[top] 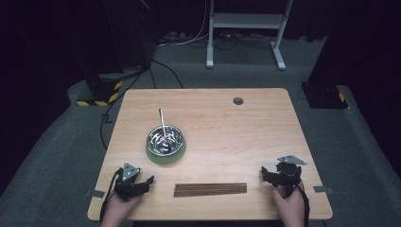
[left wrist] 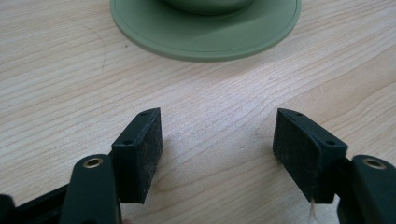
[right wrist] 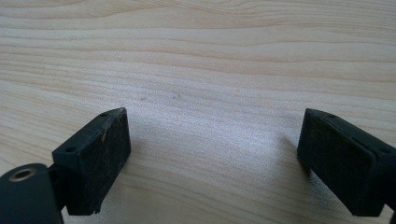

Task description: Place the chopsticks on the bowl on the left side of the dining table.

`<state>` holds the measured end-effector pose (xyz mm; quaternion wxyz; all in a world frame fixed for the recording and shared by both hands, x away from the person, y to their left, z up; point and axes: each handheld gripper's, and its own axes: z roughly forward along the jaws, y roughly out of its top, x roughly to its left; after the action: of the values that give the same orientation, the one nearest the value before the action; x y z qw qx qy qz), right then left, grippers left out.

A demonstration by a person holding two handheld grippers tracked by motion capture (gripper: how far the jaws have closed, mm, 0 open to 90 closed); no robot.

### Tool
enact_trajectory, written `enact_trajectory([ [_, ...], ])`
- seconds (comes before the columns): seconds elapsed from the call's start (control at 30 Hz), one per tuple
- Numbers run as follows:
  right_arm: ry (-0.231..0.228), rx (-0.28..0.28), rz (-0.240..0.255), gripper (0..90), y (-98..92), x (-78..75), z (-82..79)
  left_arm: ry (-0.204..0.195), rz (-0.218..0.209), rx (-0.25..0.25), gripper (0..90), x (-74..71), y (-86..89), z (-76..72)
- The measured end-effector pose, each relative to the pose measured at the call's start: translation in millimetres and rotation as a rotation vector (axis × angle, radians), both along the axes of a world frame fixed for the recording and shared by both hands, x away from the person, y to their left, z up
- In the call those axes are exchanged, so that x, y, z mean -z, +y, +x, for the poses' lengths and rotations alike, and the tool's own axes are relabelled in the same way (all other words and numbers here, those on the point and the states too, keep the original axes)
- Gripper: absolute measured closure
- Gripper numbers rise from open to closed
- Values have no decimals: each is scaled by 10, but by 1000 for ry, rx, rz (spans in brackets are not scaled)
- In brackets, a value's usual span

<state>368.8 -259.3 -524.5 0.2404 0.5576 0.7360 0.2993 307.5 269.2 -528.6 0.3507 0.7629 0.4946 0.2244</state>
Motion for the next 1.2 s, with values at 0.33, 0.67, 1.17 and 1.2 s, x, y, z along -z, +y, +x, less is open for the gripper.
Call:
enact_trajectory([
  [0.33,1,-9,7,94,14,0,-17,-1,-2,-6,338,1,0,-2],
  [0.67,14,-39,14,134,1,-14,-46,2,1,-11,343,-3,2,-3],
  [1.17,-20,-56,15,250,69,-15,-171,-6,-1,1,360,-2,-3,-22],
  [1.2,-12,-71,11,247,59,-22,-170,-3,0,2,370,-3,-5,-29],
])
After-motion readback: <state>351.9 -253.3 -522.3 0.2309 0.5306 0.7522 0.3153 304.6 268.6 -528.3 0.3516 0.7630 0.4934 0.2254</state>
